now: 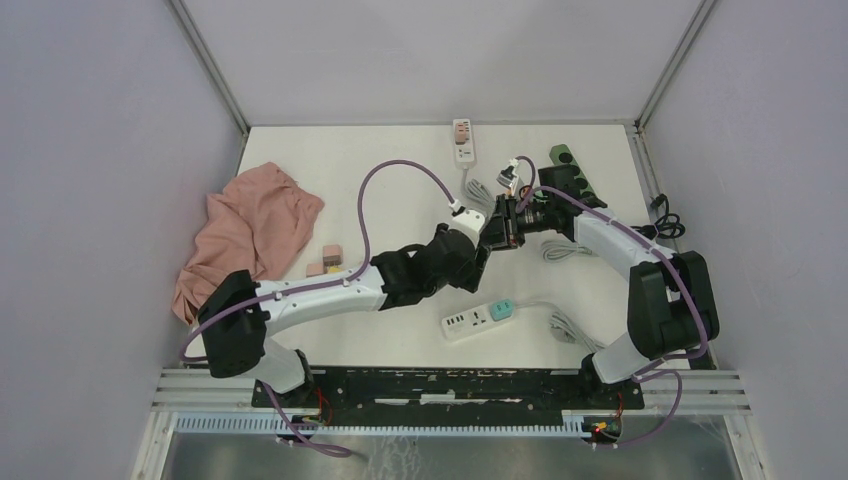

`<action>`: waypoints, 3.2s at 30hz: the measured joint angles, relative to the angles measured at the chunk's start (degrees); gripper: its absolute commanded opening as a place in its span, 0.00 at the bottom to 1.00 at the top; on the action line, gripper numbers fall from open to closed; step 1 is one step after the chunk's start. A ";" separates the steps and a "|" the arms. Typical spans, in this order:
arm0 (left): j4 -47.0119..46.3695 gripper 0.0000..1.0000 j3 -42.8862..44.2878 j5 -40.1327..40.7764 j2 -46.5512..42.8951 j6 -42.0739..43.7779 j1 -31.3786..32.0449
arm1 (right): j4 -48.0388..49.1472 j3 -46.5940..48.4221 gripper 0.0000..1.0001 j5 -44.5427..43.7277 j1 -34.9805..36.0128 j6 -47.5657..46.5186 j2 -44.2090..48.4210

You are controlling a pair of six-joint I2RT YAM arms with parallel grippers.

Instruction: Pull the plug off the socket

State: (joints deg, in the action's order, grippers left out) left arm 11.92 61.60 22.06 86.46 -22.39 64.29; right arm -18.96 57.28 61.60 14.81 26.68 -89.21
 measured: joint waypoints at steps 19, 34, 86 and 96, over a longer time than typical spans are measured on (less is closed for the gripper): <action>-0.90 0.04 0.61 -6.45 0.20 2.34 -2.10 | 0.15 0.00 0.33 0.35 0.09 -0.11 0.00; -6.14 0.03 -16.24 -7.34 -10.38 1.31 -2.93 | -9.51 2.71 1.00 1.18 0.15 -14.34 0.07; -1.25 0.21 -33.77 10.71 -22.99 -18.93 -30.49 | -15.65 4.15 1.00 0.61 0.02 -22.10 0.79; 1.53 0.49 -32.87 12.48 -20.70 -22.18 -30.82 | -15.65 4.15 1.00 0.61 0.04 -22.12 0.79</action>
State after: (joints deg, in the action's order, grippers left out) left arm 13.45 28.73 34.54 65.76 -44.58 33.47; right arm -34.61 61.43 62.22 14.85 4.56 -88.42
